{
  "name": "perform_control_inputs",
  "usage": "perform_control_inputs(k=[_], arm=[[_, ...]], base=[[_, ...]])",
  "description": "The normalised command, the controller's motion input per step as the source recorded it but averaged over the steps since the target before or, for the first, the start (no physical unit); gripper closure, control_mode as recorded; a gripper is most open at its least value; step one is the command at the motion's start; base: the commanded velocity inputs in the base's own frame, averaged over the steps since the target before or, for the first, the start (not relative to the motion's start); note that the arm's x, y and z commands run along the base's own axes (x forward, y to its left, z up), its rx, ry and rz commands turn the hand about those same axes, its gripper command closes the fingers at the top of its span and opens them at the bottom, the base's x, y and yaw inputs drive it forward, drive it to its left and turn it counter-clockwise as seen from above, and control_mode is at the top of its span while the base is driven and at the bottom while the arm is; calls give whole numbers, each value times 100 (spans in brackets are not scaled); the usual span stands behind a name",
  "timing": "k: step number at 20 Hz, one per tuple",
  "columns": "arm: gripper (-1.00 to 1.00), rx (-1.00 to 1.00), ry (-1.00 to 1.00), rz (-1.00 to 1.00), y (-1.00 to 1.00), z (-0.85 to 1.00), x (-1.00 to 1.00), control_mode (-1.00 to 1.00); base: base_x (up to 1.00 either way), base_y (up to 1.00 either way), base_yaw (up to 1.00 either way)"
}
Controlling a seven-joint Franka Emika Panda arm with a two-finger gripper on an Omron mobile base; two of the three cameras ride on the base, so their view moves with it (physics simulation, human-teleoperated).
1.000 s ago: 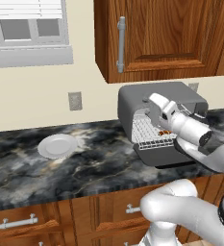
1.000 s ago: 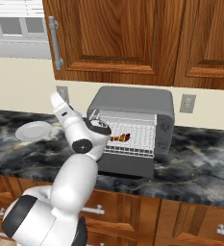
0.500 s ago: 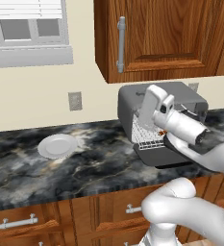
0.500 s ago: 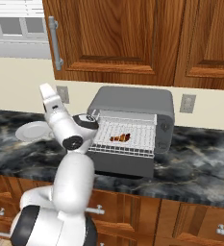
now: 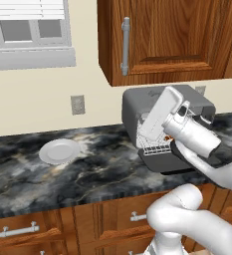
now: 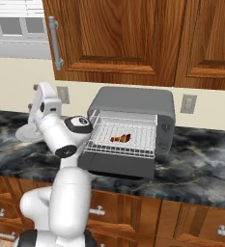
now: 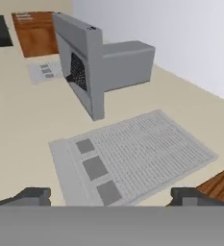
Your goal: Open the toaster oven door. Place the bread on the top rack in the toaster oven and place the chicken drumstick on the bottom rack.
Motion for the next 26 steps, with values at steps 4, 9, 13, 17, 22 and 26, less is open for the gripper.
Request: perform_control_inputs(k=[4,9,13,17,22,26], arm=[[-100,27,34,43,-37,57,-27,-100],[-100,26,32,30,-55,47,-15,-100],[-100,8,0,-3,-14,0,0,-100],[-100,3,5,0,1,-6,-5,-100],[-100,37,25,6,2,-3,-24,-100],[-100,68,49,19,-8,21,-37,-100]], base=[[0,0,0],[0,0,0],[0,0,0],[0,0,0],[0,0,0],[0,0,0]])
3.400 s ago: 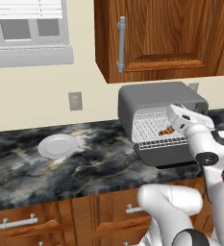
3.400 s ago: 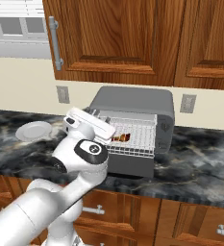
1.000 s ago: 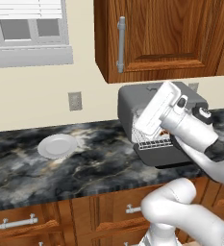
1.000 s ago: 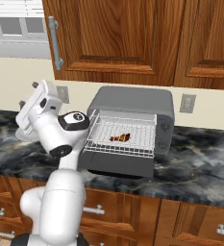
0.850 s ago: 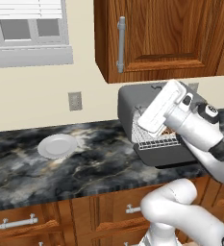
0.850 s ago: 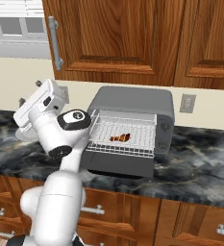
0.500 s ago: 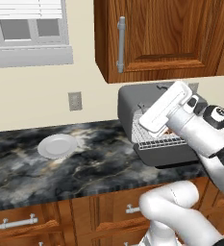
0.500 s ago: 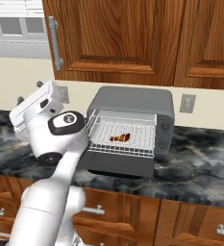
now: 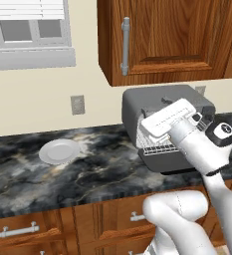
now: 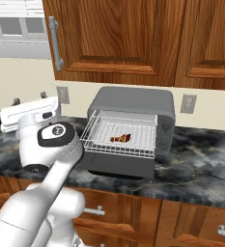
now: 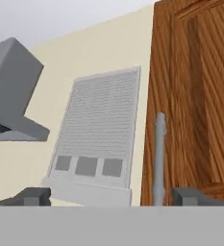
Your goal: Open the toaster oven door. Place the bread on the top rack in the toaster oven and place the chicken drumstick on the bottom rack.
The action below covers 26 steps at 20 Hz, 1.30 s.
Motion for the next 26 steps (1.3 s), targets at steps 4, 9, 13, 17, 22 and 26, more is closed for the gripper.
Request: perform_control_inputs(k=[4,9,13,17,22,26], arm=[[-100,84,64,28,-23,31,-34,-100],[-100,94,68,34,-19,14,-25,-100],[-100,96,68,36,-17,13,-19,-100],[-100,96,67,36,-18,17,-16,-100],[-100,74,63,21,-43,69,-23,-100],[-100,26,80,1,-32,65,-5,-100]], base=[[0,0,0],[0,0,0],[0,0,0],[0,0,0],[0,0,0],[0,0,0]])
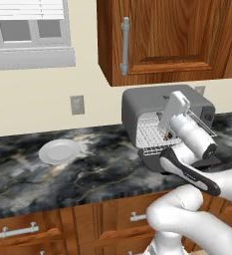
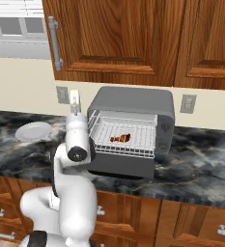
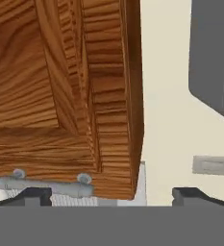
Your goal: Open the toaster oven door. Place the bread on the top rack in the toaster oven and place the chicken drumstick on the bottom rack.
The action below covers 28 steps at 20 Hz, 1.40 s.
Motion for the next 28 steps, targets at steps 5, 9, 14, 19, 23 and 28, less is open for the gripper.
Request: perform_control_inputs(k=[5,9,14,19,23,28], arm=[[-100,6,84,0,-45,68,-27,-100],[-100,-9,86,-3,-65,22,-39,-100],[-100,-36,78,-2,-36,-48,-39,-100],[-100,-24,17,0,35,-79,-4,-100],[-100,1,0,0,5,-73,-49,-100],[-100,0,0,1,21,-60,-62,-100]], base=[[0,0,0],[0,0,0],[0,0,0],[0,0,0],[0,0,0],[0,0,0]])
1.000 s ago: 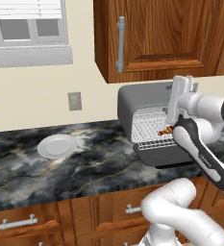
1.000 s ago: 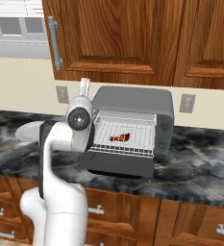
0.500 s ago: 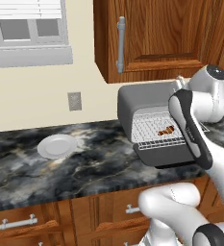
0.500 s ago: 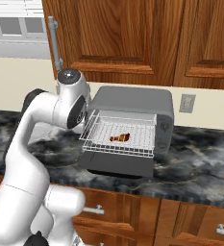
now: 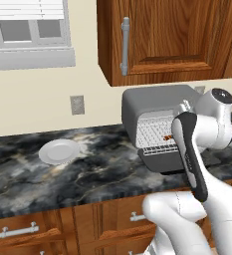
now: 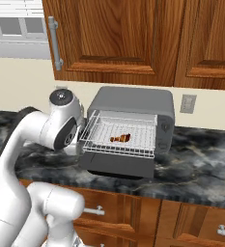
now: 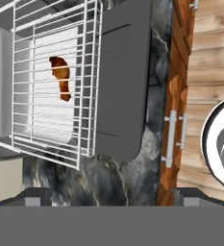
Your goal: Open the toaster oven door. Place the bread on the top rack in the toaster oven and place the chicken drumstick on the bottom rack.
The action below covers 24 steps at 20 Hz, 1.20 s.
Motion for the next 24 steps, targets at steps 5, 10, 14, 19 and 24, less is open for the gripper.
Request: perform_control_inputs(k=[5,10,14,19,24], arm=[[-100,-2,0,1,26,-8,-23,-100],[-100,-2,0,0,1,0,0,-100],[-100,-2,0,0,0,0,0,-100],[-100,0,0,0,0,0,0,100],[-100,0,0,0,0,0,0,100]], base=[[0,0,0],[0,0,0],[0,0,0],[-3,0,0],[-19,-25,0]])
